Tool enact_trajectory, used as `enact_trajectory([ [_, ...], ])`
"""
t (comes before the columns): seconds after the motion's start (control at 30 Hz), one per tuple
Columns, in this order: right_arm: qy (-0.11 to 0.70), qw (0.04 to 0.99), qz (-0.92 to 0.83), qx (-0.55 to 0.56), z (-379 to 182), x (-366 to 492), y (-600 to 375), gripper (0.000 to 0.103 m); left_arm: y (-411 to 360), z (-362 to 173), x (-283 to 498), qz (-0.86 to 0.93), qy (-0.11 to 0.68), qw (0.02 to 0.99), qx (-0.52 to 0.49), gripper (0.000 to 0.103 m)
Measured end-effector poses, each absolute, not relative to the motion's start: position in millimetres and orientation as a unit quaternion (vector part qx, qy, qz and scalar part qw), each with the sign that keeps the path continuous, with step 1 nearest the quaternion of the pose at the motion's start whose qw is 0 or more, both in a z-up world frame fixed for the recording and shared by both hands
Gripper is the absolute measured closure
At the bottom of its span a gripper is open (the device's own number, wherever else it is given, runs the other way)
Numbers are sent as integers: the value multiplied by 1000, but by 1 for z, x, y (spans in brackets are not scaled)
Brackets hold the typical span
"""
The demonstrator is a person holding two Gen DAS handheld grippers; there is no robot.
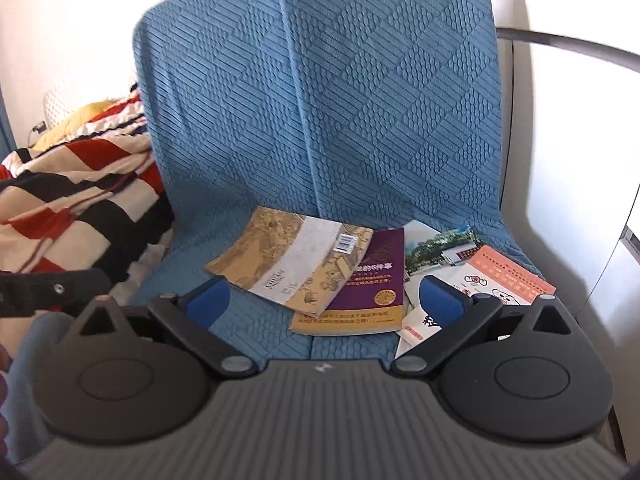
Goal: Organize objects
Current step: 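Move the left tool down toward the tan 'Chuan Cheng' book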
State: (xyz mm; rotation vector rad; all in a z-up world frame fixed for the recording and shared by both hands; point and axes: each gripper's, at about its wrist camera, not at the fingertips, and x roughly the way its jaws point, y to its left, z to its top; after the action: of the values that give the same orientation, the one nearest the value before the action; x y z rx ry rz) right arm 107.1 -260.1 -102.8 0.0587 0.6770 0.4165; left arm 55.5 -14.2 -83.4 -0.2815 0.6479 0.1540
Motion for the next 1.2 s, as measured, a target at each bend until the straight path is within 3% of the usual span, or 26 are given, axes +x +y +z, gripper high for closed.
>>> enact_trajectory([
  [0.53,342,923,170,32,-151,159,-262,0,-6,-139,122,74,329,932,-129,1],
  [1.2,357,912,193,65,-186,213,-257,0,-15,-217,204,64,409,907,-79,1],
])
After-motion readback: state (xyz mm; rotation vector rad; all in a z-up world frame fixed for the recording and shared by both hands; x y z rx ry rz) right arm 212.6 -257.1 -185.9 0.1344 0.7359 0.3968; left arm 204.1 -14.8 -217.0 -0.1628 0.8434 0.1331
